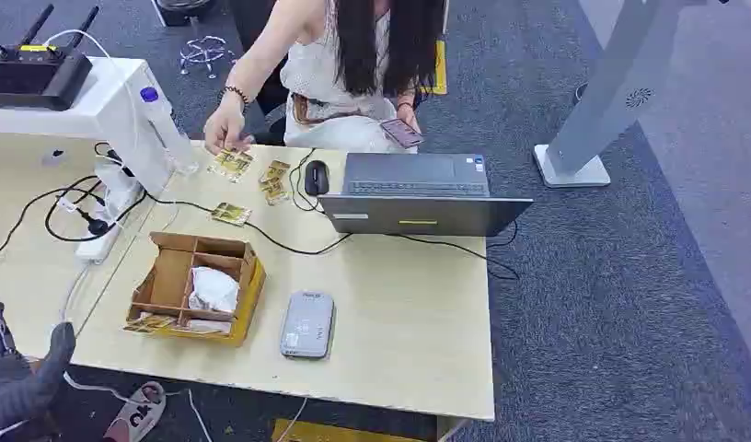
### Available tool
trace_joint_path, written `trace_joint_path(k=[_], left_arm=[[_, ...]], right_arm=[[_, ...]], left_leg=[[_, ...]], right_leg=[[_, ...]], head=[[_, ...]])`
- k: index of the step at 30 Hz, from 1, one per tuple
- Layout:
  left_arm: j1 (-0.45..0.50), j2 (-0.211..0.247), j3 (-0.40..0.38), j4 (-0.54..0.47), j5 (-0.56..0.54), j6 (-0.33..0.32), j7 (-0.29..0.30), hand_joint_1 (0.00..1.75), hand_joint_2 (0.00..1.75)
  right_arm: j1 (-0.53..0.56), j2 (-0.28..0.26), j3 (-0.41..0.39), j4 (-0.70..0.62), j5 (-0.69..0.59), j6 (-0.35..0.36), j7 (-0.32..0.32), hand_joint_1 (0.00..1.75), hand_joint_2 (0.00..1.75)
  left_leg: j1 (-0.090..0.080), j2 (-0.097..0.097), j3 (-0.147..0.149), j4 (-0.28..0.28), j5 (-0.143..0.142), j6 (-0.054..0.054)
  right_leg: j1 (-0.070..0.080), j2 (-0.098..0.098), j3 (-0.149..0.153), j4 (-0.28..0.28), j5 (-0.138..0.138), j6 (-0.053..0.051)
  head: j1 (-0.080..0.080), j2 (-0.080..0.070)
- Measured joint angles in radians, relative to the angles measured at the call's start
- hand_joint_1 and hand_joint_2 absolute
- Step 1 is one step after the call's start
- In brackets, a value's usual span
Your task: Pass the card to the sensor for recognition and then transmit it.
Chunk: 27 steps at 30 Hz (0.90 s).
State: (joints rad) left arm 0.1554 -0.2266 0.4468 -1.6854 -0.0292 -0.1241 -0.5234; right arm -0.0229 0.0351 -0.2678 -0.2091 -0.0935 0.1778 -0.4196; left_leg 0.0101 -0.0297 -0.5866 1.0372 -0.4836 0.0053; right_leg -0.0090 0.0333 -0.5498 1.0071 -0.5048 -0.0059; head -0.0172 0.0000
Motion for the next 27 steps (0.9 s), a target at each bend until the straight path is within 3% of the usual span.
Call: trace_joint_path(k=[27], left_arm=[[-0.455, 0.198, -0.320, 0.337, -0.666, 0.323, 0.242, 0.00, 1.75]], right_arm=[[-0.031, 0.032, 0.019, 0.002, 0.063, -0.003, 0.064, 0.00, 0.00]], left_leg=[[0.000, 0.000, 0.000, 0.001, 0.002, 0.000]], right_leg=[[0.000, 0.000, 0.000, 0.000, 0.001, 0.001]], head=[[0.000, 0.000]])
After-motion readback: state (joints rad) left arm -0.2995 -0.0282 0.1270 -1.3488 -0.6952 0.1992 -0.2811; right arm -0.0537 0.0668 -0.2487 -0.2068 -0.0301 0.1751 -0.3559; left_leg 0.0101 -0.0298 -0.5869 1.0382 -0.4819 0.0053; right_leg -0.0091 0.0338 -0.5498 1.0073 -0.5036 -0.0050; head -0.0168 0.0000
